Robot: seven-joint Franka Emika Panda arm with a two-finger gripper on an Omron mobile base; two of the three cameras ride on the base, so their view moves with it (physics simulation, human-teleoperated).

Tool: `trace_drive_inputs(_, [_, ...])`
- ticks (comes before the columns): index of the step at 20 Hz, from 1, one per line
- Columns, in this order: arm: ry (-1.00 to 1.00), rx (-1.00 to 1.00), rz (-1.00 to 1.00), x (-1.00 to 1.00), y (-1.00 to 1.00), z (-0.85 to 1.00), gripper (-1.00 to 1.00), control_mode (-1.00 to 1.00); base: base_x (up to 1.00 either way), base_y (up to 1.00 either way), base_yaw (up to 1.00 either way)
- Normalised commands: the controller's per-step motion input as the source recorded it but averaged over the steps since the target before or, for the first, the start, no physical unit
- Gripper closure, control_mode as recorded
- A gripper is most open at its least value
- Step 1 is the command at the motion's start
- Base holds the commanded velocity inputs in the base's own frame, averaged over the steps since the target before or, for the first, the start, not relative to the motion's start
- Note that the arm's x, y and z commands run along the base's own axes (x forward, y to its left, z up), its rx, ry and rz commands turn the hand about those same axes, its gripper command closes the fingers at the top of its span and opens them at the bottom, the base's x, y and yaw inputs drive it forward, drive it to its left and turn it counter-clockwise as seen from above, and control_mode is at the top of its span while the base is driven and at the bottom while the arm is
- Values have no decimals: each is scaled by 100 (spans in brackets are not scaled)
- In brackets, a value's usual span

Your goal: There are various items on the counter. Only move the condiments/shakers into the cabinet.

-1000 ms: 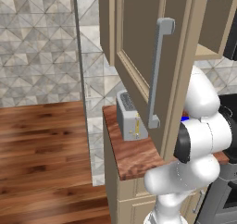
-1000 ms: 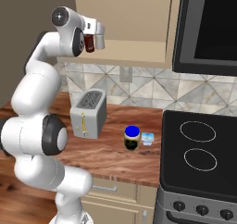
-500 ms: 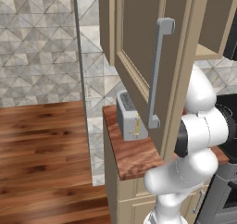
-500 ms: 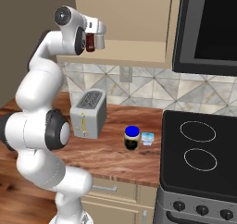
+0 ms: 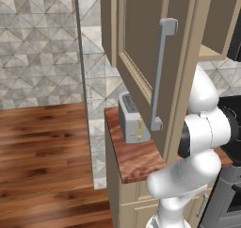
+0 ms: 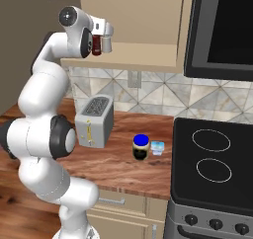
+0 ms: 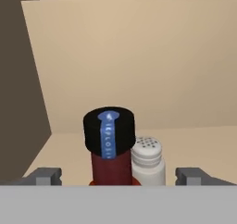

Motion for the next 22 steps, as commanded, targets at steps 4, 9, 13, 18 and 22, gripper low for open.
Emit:
trace_drive_inputs(4, [-2,-1,0,12,0,-12,-100,-100,0,0,0])
trace_drive_inputs(9, [-1,0,0,9,0,-6,-100,-100,0,0,0])
trace_drive_inputs(13, [0,0,0,0,0,0,-100,-100,0,0,0])
trace_drive_inputs(18, [-10,0,0,-52,0,0,-100,-100,0,0,0])
trace_drive_inputs(22, [-12,0,0,-79,-10,0,-100,-100,0,0,0])
